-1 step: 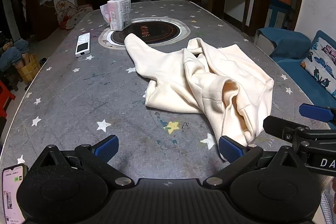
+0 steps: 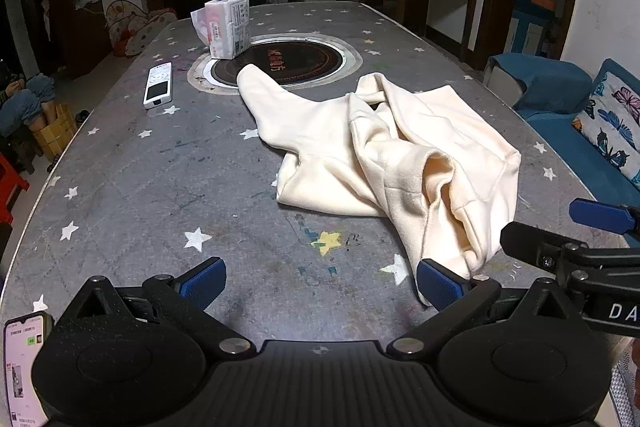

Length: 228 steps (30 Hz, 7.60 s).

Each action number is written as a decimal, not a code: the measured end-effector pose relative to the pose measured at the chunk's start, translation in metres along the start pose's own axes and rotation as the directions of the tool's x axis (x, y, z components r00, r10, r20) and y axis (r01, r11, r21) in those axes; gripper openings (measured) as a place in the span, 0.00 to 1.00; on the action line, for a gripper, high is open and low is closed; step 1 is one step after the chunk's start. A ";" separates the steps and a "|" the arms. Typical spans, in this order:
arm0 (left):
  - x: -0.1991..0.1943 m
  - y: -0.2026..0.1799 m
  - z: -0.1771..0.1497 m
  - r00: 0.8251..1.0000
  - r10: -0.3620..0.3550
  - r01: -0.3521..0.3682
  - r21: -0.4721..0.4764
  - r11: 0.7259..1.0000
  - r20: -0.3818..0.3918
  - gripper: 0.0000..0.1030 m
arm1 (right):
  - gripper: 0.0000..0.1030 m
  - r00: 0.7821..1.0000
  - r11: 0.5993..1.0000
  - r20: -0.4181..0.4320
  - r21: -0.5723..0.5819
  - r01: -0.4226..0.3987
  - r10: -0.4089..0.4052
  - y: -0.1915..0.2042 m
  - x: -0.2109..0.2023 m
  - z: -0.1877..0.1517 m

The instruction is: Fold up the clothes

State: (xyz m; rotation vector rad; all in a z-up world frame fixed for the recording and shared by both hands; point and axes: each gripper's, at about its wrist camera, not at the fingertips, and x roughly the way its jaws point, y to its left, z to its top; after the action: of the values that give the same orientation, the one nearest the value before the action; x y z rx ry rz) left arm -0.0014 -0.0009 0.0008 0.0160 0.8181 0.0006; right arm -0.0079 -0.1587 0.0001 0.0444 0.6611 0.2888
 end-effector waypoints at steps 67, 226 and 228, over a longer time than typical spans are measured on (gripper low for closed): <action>0.020 -0.007 0.017 0.999 0.046 -0.045 0.061 0.997 -0.020 1.00 | 0.92 1.000 1.000 -0.023 0.011 -0.010 0.010 -0.004 0.019 0.012; 0.004 0.056 0.050 0.985 -0.167 0.165 0.062 0.984 0.043 0.28 | 0.00 0.990 0.974 -0.120 -0.205 -0.094 0.070 -0.040 -0.053 0.000; 0.019 0.053 0.058 0.987 -0.155 0.152 0.062 0.986 0.037 0.28 | 0.03 0.992 0.976 -0.114 -0.201 -0.081 0.059 -0.042 -0.050 0.008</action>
State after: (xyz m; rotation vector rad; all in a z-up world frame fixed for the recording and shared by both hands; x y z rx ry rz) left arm 0.0539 0.0513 0.0278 0.0085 0.7761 -0.1691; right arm -0.0297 -0.2125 0.0306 -0.1471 0.7344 0.4289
